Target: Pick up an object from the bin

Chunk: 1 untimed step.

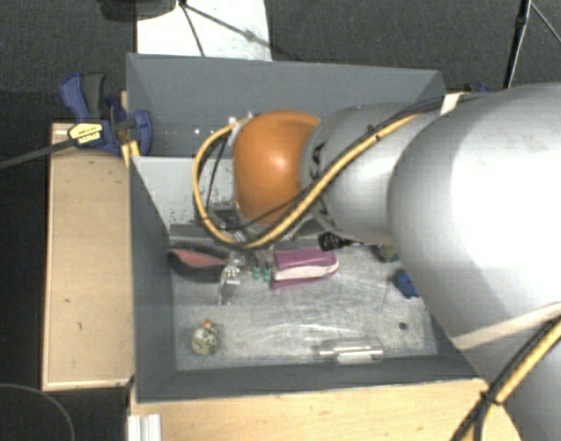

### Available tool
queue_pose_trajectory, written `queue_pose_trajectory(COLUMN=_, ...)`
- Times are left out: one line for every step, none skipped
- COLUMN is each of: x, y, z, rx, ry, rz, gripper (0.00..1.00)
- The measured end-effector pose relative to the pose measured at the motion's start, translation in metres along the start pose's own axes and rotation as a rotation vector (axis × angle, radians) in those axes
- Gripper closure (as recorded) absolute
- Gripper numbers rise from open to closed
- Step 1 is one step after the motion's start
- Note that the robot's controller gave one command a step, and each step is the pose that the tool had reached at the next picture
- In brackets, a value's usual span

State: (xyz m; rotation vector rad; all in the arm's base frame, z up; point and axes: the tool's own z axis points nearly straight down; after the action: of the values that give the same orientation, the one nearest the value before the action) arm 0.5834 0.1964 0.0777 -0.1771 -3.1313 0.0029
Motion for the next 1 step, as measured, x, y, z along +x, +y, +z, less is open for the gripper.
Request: queue_pose_trajectory(x=-0.0029, y=0.0008, z=-0.0065, rx=-0.004, ry=-0.009, rz=0.004, gripper=1.0)
